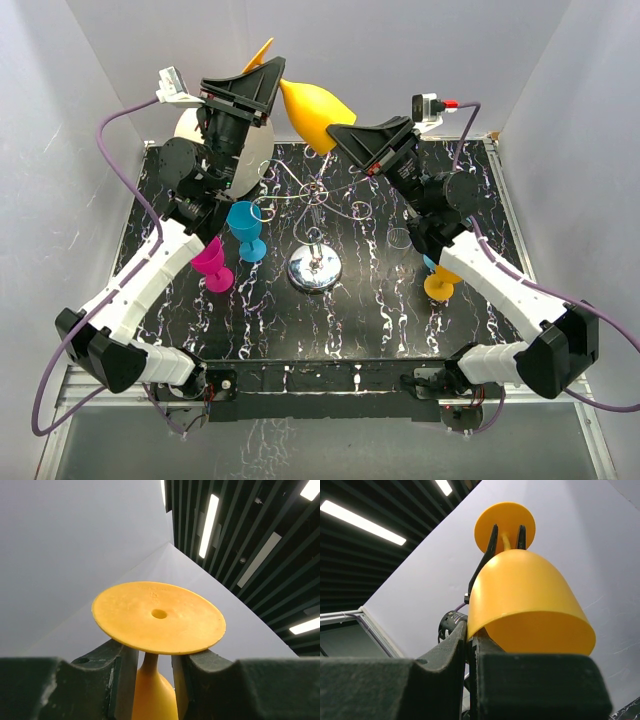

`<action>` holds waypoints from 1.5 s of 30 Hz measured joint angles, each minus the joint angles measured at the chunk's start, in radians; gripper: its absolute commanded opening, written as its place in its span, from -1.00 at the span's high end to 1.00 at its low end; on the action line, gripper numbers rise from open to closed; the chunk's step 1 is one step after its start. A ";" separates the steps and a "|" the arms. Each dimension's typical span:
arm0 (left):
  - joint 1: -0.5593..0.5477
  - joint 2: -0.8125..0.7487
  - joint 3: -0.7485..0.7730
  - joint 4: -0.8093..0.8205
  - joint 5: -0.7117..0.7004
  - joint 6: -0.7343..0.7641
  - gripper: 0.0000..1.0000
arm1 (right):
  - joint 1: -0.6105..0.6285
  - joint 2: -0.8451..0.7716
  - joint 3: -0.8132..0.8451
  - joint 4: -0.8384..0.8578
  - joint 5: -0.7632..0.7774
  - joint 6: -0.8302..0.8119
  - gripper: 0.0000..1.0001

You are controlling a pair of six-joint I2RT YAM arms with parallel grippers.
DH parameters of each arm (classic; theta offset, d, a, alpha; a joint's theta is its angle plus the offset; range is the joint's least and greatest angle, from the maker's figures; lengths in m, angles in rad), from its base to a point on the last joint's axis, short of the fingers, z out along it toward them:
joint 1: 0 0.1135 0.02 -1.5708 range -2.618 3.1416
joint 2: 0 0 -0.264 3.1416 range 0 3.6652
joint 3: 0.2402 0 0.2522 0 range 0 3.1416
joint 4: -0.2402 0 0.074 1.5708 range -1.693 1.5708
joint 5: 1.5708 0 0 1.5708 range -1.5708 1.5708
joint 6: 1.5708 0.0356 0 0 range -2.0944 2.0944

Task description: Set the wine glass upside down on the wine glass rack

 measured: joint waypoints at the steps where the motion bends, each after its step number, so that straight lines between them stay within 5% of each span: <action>1: 0.000 0.001 0.000 -0.001 0.000 0.002 0.56 | 0.000 0.001 0.000 -0.001 -0.001 0.000 1.00; 6: 0.000 0.003 -0.007 -0.005 0.000 0.024 1.00 | 0.000 0.001 0.000 -0.008 -0.007 0.001 1.00; 10: 0.004 0.001 -0.031 -0.008 -0.004 0.044 1.00 | 0.000 -0.016 0.003 -0.053 -0.008 -0.005 0.38; 19: 0.004 -0.077 0.022 -0.217 -0.013 0.240 1.00 | 0.007 -0.122 0.025 -0.370 0.006 -0.119 -0.35; 28: 0.004 -0.257 0.100 -0.522 -0.100 0.657 1.00 | 0.007 -0.151 0.086 -0.753 0.049 -0.277 -0.27; 33: 0.004 -0.361 0.045 -0.615 -0.180 0.912 1.00 | 0.007 -0.098 0.261 -0.967 0.062 -0.373 -0.24; 45: 0.005 -0.578 -0.383 -0.609 -0.281 1.217 1.00 | 0.142 0.184 0.582 -1.165 0.012 -0.426 0.00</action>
